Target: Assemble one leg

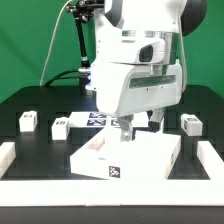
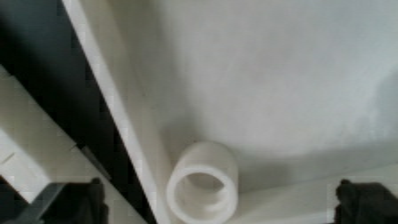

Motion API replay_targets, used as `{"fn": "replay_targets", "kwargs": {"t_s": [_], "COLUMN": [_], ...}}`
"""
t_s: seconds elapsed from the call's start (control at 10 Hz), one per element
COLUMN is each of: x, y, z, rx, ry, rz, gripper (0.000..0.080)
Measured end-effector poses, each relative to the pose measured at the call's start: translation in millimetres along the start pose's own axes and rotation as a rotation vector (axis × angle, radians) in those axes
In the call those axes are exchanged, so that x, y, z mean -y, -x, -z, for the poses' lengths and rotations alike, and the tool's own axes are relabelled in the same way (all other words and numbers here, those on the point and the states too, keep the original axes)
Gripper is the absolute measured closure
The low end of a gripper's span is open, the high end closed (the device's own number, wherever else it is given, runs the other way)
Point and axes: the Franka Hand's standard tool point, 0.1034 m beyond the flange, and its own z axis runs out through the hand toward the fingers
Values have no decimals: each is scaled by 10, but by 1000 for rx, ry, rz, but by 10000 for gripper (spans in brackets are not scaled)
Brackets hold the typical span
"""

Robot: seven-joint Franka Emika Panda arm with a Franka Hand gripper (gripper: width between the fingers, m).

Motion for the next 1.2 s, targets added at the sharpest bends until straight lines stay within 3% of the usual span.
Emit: {"fn": "replay_targets", "kwargs": {"t_s": [0.6, 1.0, 1.2], "x": [11, 174, 357], "y": [1, 147, 279], "z": [-2, -81, -164], "rx": [1, 29, 32], "ry": [-2, -43, -61], "rz": [5, 170, 159], "gripper": [150, 150, 150]}}
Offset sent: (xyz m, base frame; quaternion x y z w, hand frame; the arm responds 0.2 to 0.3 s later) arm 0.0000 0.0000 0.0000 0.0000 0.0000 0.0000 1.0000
